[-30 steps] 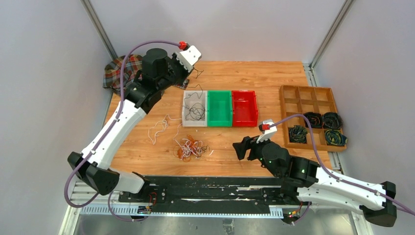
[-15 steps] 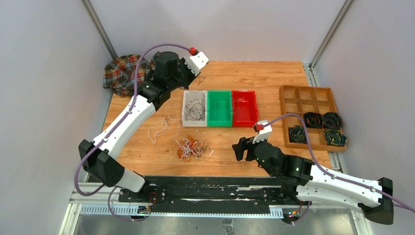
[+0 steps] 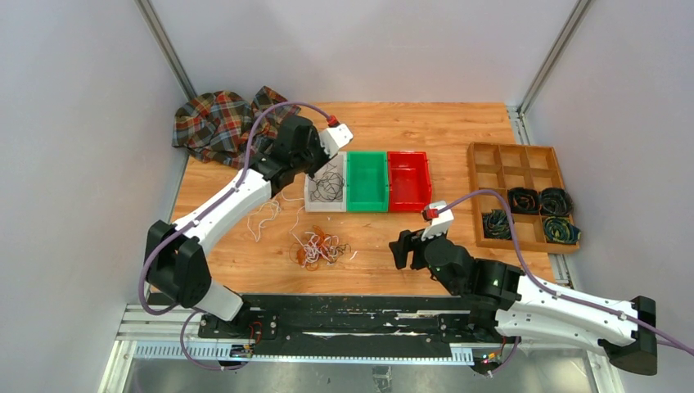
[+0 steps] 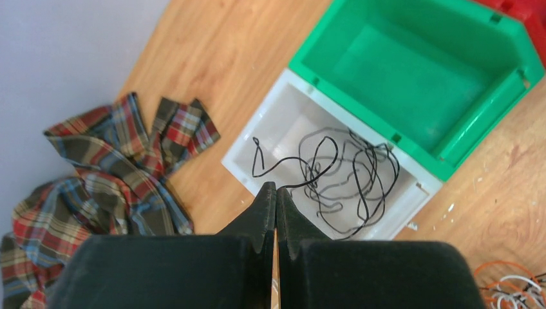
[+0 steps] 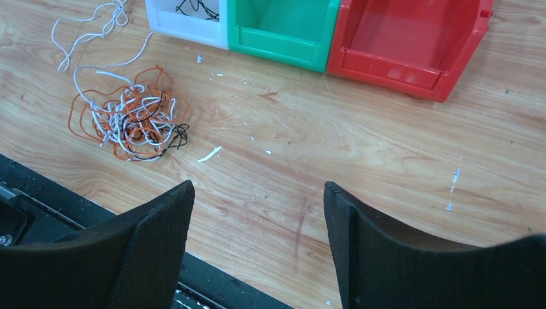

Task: Untangle the cables

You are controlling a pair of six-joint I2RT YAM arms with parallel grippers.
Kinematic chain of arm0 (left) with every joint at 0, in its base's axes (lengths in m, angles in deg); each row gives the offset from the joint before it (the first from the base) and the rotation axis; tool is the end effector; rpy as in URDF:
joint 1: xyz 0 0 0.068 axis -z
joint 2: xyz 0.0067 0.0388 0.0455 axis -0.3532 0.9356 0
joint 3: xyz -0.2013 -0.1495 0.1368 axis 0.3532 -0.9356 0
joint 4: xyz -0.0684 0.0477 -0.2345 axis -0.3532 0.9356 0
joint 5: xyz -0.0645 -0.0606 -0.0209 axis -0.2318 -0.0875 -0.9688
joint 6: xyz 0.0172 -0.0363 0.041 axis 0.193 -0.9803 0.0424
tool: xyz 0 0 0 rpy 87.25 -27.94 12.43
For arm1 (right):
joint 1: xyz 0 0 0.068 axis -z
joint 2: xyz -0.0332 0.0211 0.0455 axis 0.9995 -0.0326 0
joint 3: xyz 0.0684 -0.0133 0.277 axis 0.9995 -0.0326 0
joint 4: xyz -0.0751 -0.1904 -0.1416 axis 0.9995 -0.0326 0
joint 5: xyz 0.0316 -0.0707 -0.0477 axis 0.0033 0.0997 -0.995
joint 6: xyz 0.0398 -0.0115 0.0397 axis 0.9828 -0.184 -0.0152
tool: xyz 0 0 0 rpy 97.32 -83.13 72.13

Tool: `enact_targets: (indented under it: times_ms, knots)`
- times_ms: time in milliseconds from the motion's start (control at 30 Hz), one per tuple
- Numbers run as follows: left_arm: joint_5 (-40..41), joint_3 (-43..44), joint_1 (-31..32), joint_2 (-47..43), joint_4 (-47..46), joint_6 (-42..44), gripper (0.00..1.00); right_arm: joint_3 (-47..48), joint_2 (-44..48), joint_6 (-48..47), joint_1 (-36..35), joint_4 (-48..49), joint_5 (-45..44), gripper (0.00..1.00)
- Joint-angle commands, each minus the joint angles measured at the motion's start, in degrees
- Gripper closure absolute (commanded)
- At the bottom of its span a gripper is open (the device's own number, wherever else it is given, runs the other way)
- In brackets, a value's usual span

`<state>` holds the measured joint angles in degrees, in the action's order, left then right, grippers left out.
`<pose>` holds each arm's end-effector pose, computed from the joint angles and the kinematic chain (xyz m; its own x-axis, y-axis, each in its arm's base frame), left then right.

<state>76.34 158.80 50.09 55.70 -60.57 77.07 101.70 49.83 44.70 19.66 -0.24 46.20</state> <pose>0.2903 -0.1666 0.3385 -0.1249 0.6288 -0.7674 0.6880 0.6122 0.3897 0.0719 0.1188 0.2744 -0.4241 0.1151 -0.8983 -0.4040 0.8637 0.3014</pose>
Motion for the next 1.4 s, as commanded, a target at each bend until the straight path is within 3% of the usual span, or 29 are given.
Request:
enact_targets:
  times_ms: [0, 400, 800, 1100, 1200, 1300, 1367]
  knots:
    - [1.6, -2.76, 0.39, 1.0, -3.13, 1.4, 1.0, 0.79, -0.06, -0.1, 0.53, -1.27, -1.33, 0.27]
    - [1.64, -2.8, 0.39, 9.66, -7.35, -0.09, 0.99, 2.59, 3.29, 4.25, 0.53, -12.64, 0.3, 0.28]
    - [1.61, -0.6, 0.39, 15.87, -9.97, -0.41, 1.0, 4.24, 2.39, 5.22, 0.53, -14.38, -0.34, 0.29]
    - [-1.55, 4.86, 0.08, 16.15, -3.19, 1.86, 0.55, 5.41, 3.14, 4.42, 0.53, -15.46, -0.51, 0.29]
    - [-2.08, 6.01, -0.2, 15.44, -1.5, 2.25, 0.49, 5.68, 3.3, 4.23, 0.53, -15.96, -0.08, 0.29]
    - [-2.77, 6.91, -0.4, 14.74, 0.45, 2.47, 0.3, 6.55, 3.18, 3.35, 0.53, -17.34, 0.11, 0.29]
    - [-3.08, 7.55, -0.49, 14.25, 1.34, 2.71, 0.27, 7.44, 3.09, 2.71, 0.53, -18.62, -0.12, 0.29]
